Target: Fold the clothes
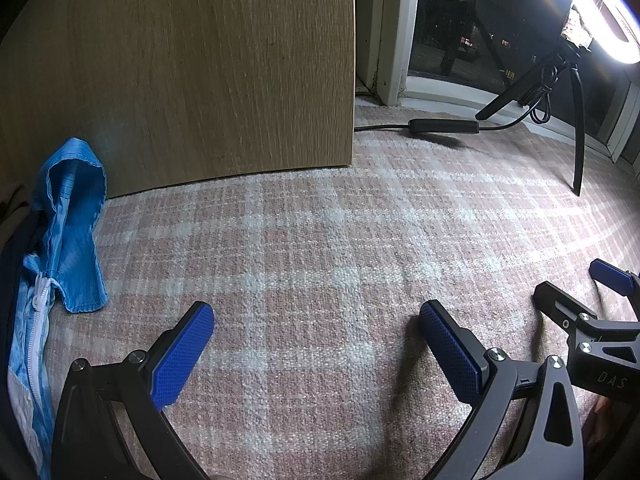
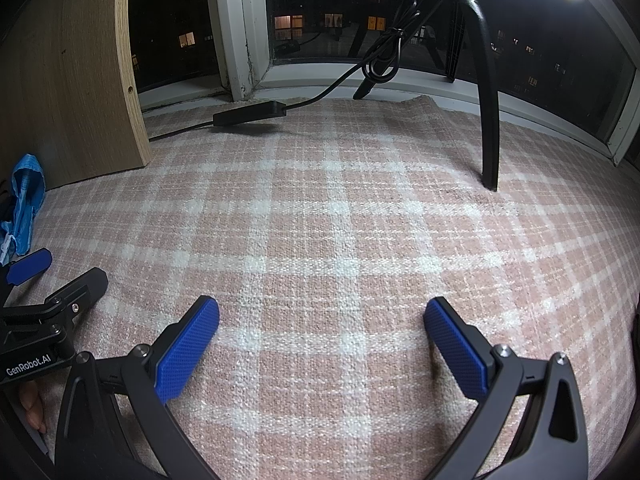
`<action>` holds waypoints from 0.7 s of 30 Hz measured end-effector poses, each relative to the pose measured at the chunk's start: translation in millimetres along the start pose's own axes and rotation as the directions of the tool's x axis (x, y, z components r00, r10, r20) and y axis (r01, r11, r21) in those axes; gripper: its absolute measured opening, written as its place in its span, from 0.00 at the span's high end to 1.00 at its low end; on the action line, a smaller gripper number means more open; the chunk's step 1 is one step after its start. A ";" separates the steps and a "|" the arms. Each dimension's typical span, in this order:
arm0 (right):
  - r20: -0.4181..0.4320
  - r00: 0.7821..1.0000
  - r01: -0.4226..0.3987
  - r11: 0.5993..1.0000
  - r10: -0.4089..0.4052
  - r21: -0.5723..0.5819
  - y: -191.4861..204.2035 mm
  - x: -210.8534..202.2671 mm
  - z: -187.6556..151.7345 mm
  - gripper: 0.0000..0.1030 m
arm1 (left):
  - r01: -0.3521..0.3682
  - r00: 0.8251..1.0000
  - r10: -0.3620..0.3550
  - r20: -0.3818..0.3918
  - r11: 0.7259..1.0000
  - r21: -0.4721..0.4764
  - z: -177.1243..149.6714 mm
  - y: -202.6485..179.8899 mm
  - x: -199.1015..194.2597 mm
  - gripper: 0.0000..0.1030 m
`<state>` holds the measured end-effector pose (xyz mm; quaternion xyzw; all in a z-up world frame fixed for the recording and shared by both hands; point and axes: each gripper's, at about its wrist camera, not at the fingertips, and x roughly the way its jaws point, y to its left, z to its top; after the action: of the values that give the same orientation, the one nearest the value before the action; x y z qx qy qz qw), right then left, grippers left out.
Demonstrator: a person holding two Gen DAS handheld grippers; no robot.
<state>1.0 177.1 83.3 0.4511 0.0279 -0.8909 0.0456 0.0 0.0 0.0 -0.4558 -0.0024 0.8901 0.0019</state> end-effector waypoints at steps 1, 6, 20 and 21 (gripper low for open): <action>0.000 1.000 0.000 1.000 0.000 0.000 0.0 0.0 -0.1 0.00 | 0.000 1.000 0.000 0.000 1.000 0.000 0.0 0.1 0.0 0.00; 0.000 1.000 0.000 1.000 0.000 0.000 0.0 -0.2 -0.5 0.00 | 0.001 1.000 -0.001 0.000 1.000 0.000 0.0 0.3 0.0 0.00; -0.002 1.000 0.004 1.000 -0.004 0.010 1.2 11.6 12.6 0.00 | 0.002 1.000 -0.002 0.000 1.000 0.003 2.7 1.8 0.5 0.00; -0.002 1.000 0.003 1.000 -0.003 0.010 2.4 13.9 13.8 0.00 | 0.002 1.000 -0.002 0.000 1.000 0.003 3.0 2.0 0.5 0.00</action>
<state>-18.0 172.7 80.2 0.4519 0.0241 -0.8907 0.0418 -2.8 -2.0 1.3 -0.4557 -0.0014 0.8901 0.0035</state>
